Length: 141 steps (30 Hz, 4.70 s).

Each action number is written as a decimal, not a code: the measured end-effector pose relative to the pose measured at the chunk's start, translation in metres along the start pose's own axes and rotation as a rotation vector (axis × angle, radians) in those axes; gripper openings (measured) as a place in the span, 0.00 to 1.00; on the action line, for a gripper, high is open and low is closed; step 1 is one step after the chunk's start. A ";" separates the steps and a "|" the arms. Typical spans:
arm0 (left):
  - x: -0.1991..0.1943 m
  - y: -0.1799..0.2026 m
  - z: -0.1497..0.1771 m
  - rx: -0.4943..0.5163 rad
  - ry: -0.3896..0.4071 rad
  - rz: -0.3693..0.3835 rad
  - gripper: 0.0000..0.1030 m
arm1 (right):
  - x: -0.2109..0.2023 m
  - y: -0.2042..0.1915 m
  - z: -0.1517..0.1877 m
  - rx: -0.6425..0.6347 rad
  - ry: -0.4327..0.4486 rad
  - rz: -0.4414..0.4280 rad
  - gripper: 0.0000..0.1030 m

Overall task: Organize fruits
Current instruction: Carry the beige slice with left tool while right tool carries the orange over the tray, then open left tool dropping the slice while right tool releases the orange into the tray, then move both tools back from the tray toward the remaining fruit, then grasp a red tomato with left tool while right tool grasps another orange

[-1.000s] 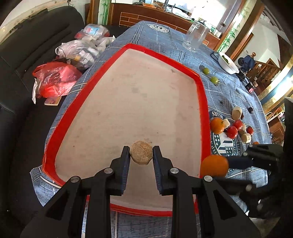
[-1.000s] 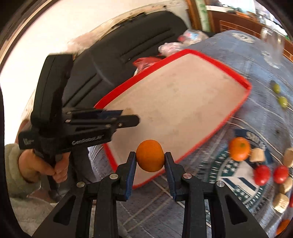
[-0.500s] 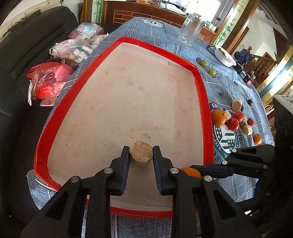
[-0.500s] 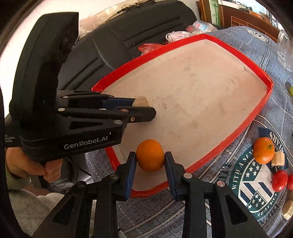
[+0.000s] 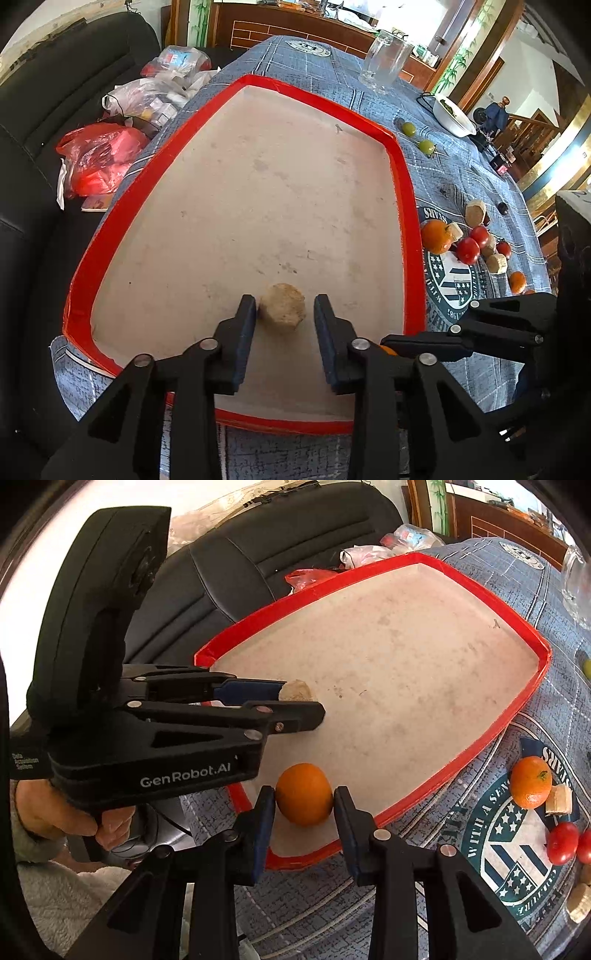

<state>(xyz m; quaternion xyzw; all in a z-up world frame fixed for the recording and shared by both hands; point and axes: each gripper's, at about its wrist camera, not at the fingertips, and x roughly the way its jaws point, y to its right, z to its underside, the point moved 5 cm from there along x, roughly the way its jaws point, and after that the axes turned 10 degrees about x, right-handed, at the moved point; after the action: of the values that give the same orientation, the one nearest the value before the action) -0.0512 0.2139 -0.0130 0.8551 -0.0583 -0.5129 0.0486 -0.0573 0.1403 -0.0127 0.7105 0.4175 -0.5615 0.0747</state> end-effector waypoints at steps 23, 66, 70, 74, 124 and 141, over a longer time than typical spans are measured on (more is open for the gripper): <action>-0.021 0.031 -0.033 0.049 0.060 -0.156 0.51 | -0.089 0.065 0.016 0.182 0.224 0.067 0.66; 0.046 0.208 -0.054 0.299 -0.065 0.164 0.72 | -0.227 0.240 0.189 0.847 0.423 0.377 0.72; 0.052 0.209 -0.052 0.281 -0.082 0.180 0.72 | -0.224 0.249 0.197 0.851 0.382 0.428 0.70; 0.062 0.210 -0.055 0.252 -0.105 0.183 0.71 | -0.218 0.257 0.201 0.852 0.347 0.458 0.65; 0.050 0.211 -0.044 0.279 -0.097 0.231 0.30 | -0.193 0.228 0.139 0.630 0.339 0.416 0.34; 0.007 0.156 -0.065 0.174 0.005 0.167 0.30 | -0.177 0.202 0.106 0.554 0.336 0.340 0.34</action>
<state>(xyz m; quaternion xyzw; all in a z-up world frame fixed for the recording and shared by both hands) 0.0020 0.0597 0.0336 0.8495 -0.1734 -0.4980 0.0171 -0.0024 -0.1405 0.0279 0.8454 0.1320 -0.5082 -0.0981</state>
